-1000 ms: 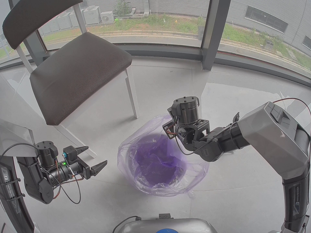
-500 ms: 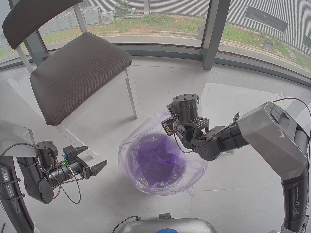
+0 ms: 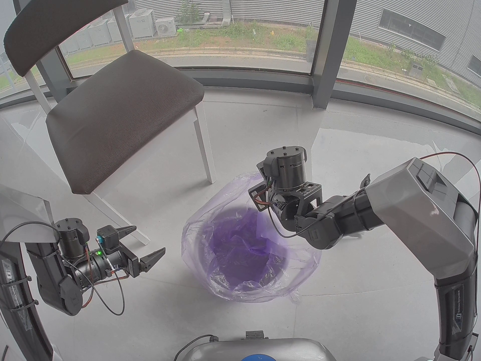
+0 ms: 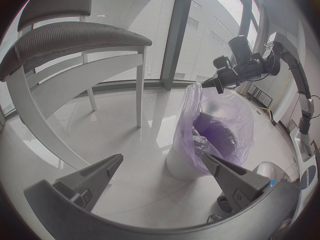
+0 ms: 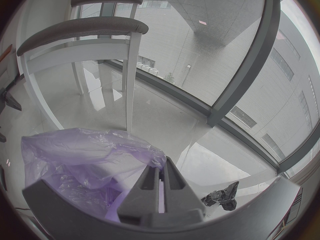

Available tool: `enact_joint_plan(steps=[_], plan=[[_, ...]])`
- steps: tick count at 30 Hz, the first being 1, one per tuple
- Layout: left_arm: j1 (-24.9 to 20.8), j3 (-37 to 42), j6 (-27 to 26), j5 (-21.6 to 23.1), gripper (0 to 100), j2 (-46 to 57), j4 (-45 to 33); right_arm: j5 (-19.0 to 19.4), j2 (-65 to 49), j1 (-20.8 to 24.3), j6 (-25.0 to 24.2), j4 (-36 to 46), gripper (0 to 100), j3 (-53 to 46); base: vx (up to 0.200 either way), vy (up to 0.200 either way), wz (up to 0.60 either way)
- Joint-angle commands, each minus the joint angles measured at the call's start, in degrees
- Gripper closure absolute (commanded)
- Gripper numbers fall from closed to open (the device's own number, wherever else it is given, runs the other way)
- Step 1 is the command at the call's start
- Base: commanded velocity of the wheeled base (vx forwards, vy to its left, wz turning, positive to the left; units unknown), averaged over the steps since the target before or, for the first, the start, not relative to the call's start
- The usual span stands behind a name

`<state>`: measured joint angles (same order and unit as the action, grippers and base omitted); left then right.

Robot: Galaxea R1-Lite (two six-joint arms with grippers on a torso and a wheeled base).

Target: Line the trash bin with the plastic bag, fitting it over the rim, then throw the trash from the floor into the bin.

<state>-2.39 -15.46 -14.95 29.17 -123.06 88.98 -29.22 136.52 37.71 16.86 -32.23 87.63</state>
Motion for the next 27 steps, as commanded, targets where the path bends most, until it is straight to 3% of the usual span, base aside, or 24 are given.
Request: enact_joint_plan(steps=[1,13,14,27], plan=[[0.0,-0.1,0.0,0.0,0,0.0,1.0,0.0,0.0,0.1,0.0,0.0,100,-0.1,0.0,0.0,0.0],[0.0,-0.2,0.0,-0.1,0,0.1,1.0,-2.4,0.0,0.6,0.1,0.1,100,-0.4,0.0,0.0,0.0],[0.0,-0.3,0.0,-0.1,0,0.1,1.0,-2.4,0.0,0.7,0.1,0.1,0,-0.4,0.0,0.0,0.0],[-0.2,-0.2,0.0,-0.1,0,0.0,1.0,-2.3,-0.1,1.1,0.0,0.1,0,-0.8,0.0,0.0,0.0]])
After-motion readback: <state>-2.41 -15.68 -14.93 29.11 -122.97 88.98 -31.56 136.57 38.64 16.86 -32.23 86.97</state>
